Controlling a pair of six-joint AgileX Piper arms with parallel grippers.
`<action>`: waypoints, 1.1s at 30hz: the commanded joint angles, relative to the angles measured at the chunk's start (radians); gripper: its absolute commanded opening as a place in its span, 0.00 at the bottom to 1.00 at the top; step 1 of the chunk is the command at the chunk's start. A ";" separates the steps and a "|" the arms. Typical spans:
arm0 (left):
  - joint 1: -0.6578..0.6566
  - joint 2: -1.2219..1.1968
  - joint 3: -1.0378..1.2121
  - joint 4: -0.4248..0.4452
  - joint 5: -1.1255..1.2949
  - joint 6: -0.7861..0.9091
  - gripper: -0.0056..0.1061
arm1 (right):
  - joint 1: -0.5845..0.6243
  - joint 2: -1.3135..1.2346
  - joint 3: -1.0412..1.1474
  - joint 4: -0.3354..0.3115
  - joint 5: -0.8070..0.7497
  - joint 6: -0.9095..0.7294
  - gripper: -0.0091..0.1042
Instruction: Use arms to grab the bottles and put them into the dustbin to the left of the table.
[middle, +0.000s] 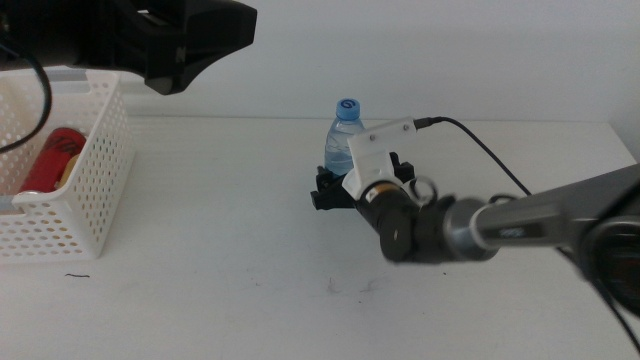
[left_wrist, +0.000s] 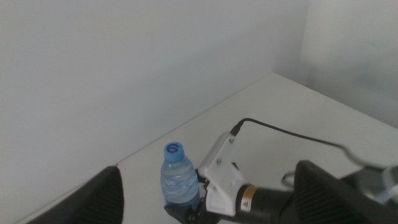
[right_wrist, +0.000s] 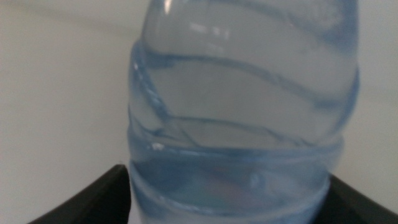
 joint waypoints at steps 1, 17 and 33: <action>-0.002 -0.002 0.000 -0.001 -0.009 0.001 0.89 | 0.004 -0.099 -0.003 0.100 0.215 -0.024 0.85; -0.002 -0.002 0.000 -0.001 -0.009 0.001 0.89 | 0.000 -0.947 0.401 0.267 0.643 -0.153 0.69; -0.002 -0.002 0.000 -0.001 -0.009 0.001 0.89 | -0.001 -1.444 0.391 -0.676 1.242 0.625 0.70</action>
